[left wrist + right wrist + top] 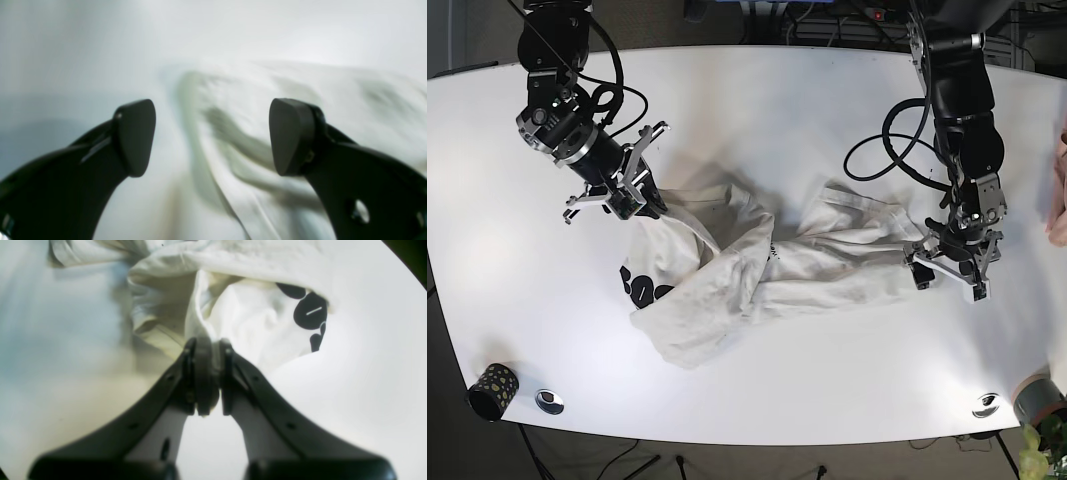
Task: Fold the T-shirt properly
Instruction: 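Reach the left gripper down and grasp the white shirt's other edge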
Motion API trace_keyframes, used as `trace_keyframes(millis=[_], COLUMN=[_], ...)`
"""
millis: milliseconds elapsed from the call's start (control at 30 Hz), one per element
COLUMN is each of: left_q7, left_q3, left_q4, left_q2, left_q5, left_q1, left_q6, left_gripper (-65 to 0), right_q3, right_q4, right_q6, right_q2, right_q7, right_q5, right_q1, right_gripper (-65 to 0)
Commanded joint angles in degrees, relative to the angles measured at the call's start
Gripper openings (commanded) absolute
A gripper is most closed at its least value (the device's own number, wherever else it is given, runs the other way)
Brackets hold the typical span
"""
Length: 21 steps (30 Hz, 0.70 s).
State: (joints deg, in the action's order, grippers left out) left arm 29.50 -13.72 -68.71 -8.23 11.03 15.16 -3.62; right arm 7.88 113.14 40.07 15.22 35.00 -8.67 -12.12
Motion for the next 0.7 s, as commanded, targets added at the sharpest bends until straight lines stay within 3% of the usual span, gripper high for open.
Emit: trace_keyframes(millis=[0,67,300,467,600,667], left_q7=[-2.9,-3.2,-3.2,-3.3,-3.3,-3.3], left_q3=[0.2,0.2,0.2,0.3,0.3,0.3], left_q4=[4.4,8.1,17.6,21.8,22.2,22.3], left_q2=[-0.8,-0.9,-0.9,-0.8,-0.8,-0.8], left_q5=[0.3,0.3,0.2,0.2,0.2,0.2], left_q1=[3.1,5.3,11.1,12.3,12.1,12.0], left_q6=[-0.2,-0.6,-9.4,-11.1,-13.0,-13.0], left_gripper=[-15.3,-15.3,-15.4,-18.1,-37.4,-54.7], right_q3=[0.3,0.3,0.3,0.3,0.3,0.5], right_q4=[1.1,1.1,1.1,1.1,0.8,0.7], right_q6=[-0.07,-0.07,-0.07,-0.07,-0.07,-0.07], right_q2=[0.6,0.6,0.6,0.6,0.6,0.6], right_q7=[-1.6,-1.6,-1.6,-1.6,-1.6,-1.6], right_q5=[-0.8,-0.7,-0.7,-0.7,-0.7,-0.7], right_q1=[0.6,0.6,0.6,0.6,0.7,0.7], right_gripper=[-65.0,-65.0,-65.0,-65.0,-65.0,-65.0])
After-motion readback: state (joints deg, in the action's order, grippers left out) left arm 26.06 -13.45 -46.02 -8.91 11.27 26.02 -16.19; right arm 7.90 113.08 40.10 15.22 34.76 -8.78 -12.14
